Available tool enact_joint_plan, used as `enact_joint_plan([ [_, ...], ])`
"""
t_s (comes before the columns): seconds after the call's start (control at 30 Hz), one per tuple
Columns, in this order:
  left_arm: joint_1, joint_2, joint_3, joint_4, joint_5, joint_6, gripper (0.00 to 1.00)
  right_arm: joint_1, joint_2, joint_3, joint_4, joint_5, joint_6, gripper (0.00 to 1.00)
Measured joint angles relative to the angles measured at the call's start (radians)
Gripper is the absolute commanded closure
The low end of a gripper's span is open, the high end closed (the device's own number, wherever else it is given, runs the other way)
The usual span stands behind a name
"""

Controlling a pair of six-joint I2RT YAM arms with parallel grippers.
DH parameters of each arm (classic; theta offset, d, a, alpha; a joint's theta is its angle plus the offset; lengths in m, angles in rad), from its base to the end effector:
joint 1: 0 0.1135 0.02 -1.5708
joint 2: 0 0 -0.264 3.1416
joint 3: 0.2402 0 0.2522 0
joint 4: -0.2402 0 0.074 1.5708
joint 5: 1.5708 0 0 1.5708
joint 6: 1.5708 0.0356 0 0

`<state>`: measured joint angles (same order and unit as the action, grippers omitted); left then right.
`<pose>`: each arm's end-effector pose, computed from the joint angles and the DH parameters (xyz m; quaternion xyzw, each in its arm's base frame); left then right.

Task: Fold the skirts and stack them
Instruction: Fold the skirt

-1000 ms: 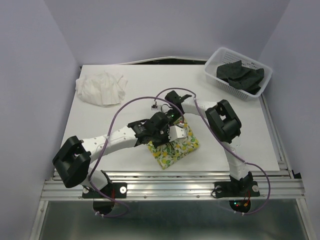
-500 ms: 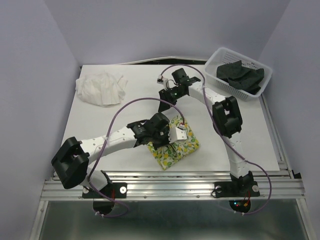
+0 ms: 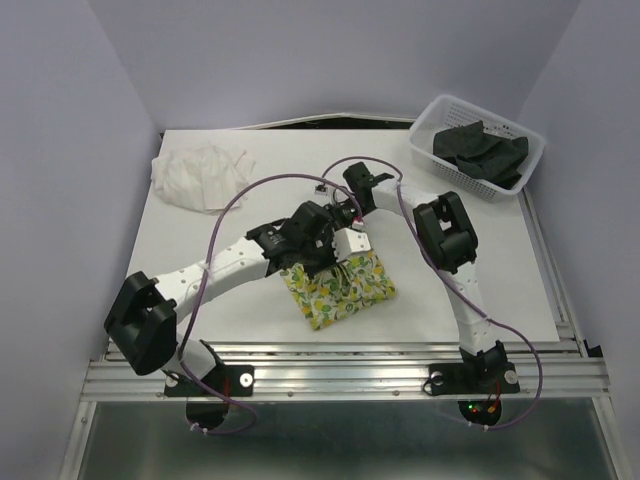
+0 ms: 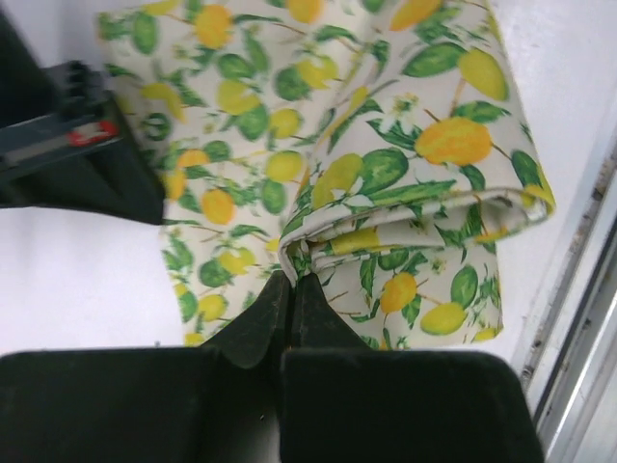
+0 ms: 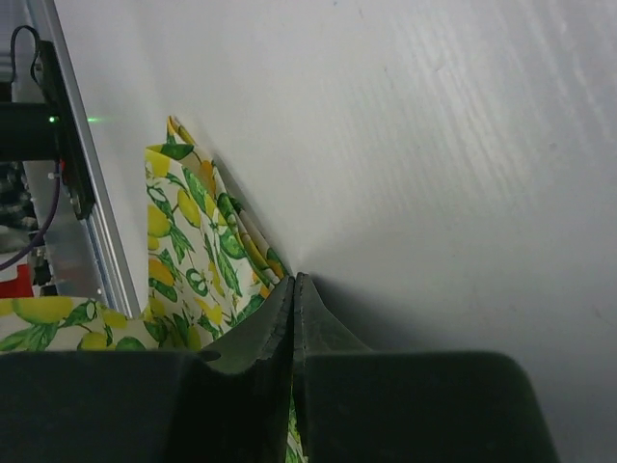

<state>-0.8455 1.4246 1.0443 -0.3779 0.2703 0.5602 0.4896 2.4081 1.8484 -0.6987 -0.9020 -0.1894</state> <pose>0.1985 -0.2382 0.2650 0.6290 0.6601 -0.1782 0.3700 0.4150 0.2528 0.1196 -0.3600 0.8157 0.4466 0.0741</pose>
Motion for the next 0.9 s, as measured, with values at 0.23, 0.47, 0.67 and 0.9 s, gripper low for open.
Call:
enact_joint_plan([
  [0.23,0.084,0.064,0.048,0.007,-0.015,0.005,1.00,0.011,-0.021,-0.066,-0.002,-0.050,-0.014,0.96],
  [0.47,0.097,0.138,0.046,0.039,-0.039,0.023,1.00,0.011,-0.021,-0.070,-0.005,-0.058,-0.022,0.96],
  [0.67,0.110,0.176,0.002,0.108,-0.066,0.027,1.00,0.011,-0.021,-0.070,-0.011,-0.060,-0.027,0.96],
  [0.9,0.121,0.246,-0.033,0.185,-0.093,0.026,1.00,0.011,-0.021,-0.070,-0.015,-0.060,-0.029,0.96],
])
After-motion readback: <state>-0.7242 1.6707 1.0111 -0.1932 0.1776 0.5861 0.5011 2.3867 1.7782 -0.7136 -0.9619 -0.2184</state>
